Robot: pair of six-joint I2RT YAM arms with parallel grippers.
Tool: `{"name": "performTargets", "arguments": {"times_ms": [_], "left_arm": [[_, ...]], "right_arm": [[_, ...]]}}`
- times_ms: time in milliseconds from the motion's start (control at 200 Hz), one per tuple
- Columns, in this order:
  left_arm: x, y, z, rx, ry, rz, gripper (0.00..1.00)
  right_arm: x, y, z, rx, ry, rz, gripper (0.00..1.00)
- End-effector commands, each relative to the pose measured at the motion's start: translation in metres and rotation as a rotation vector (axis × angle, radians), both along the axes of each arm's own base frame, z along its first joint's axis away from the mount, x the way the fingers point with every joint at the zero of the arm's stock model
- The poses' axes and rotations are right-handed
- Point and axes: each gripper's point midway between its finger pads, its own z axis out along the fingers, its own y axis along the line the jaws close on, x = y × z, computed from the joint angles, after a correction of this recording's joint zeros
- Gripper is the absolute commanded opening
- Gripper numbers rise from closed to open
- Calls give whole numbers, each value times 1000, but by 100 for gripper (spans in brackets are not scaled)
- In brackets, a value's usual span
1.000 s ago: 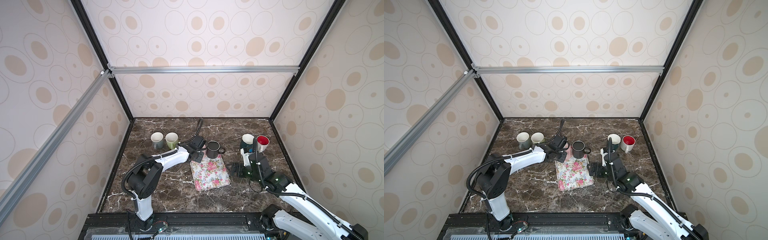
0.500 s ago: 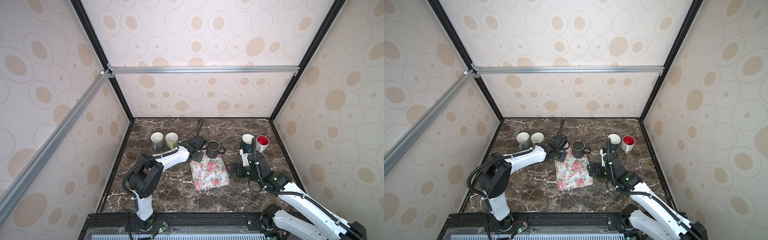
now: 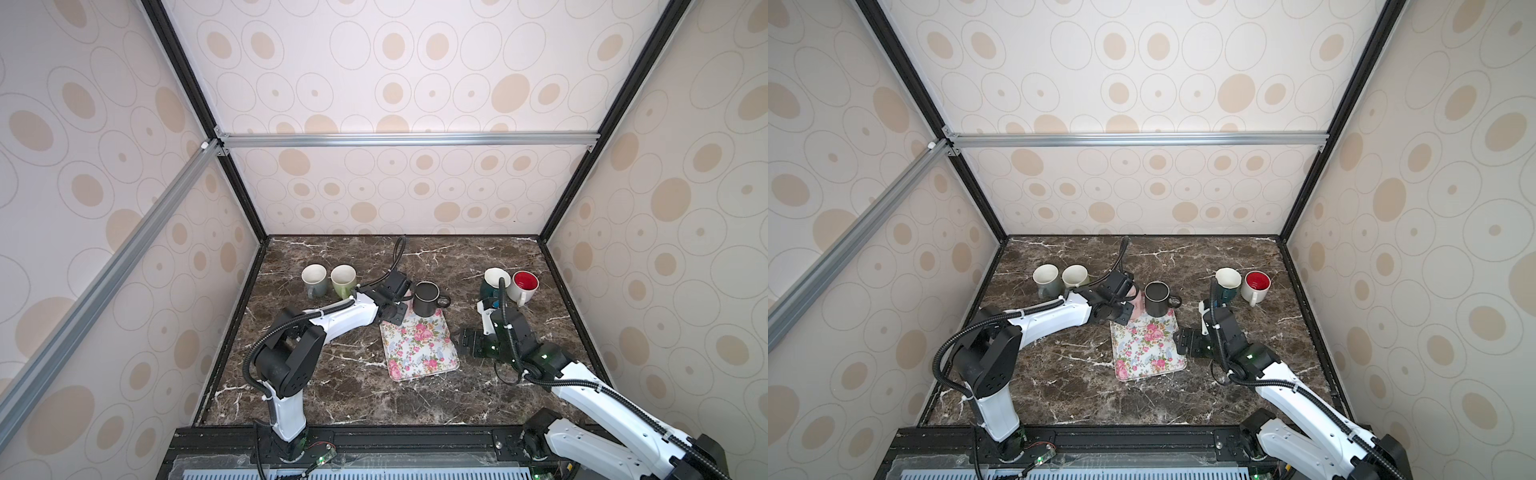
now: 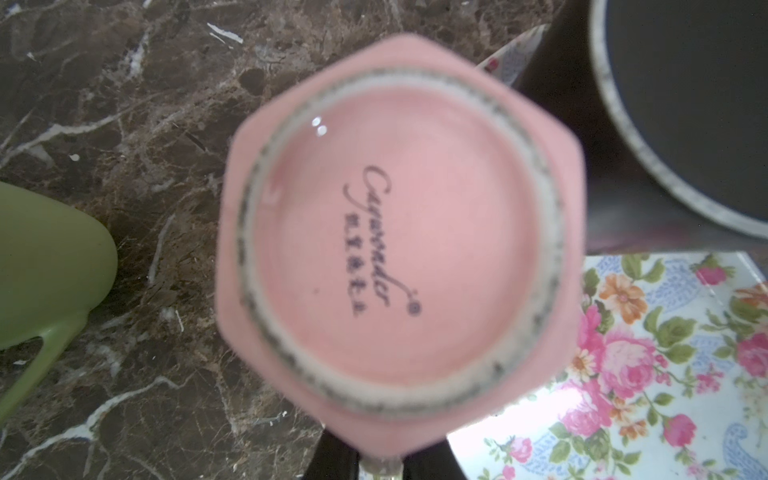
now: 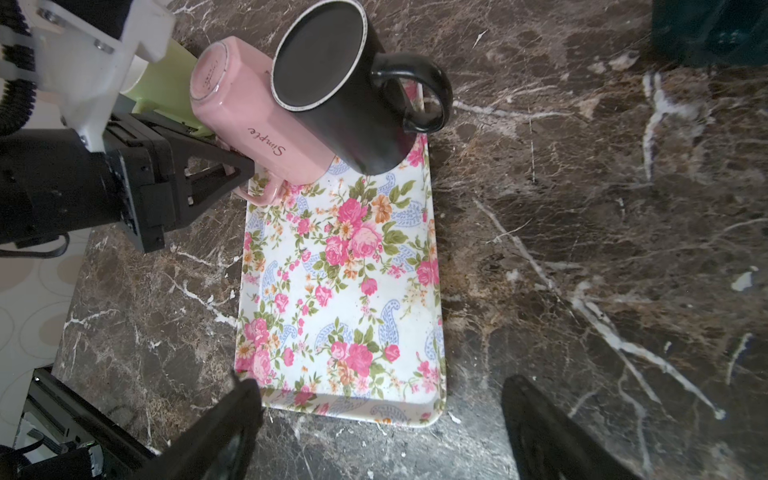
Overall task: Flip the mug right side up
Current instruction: 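Lower the left gripper and close it on the pink mug's handle, then lift the pink mug off the tray with the left gripper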
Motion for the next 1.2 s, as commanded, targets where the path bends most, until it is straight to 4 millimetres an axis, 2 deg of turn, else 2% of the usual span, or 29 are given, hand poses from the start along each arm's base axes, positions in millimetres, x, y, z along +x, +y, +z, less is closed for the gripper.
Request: {"name": "performTargets", "arguments": {"times_ms": [0,310,550,695,995,1195], "left_arm": [[-2,-4,21,-56,-31,-5,0],[-13,-14,43,-174,-43,-33,0],[-16,-12,60,-203,-69,-35,0],[-18,-17,71,-251,-81,-51,0],[-25,-41,114,-436,-123,-122,0],[-30,-46,140,-520,-165,-153,0]], "right_arm": [[2,3,-2,15,10,2,93],[3,9,-8,15,44,14,93],[4,11,-12,25,59,10,93],[6,12,-10,28,59,9,92],[8,15,-9,45,59,10,92],[7,16,-8,55,64,3,92]]}}
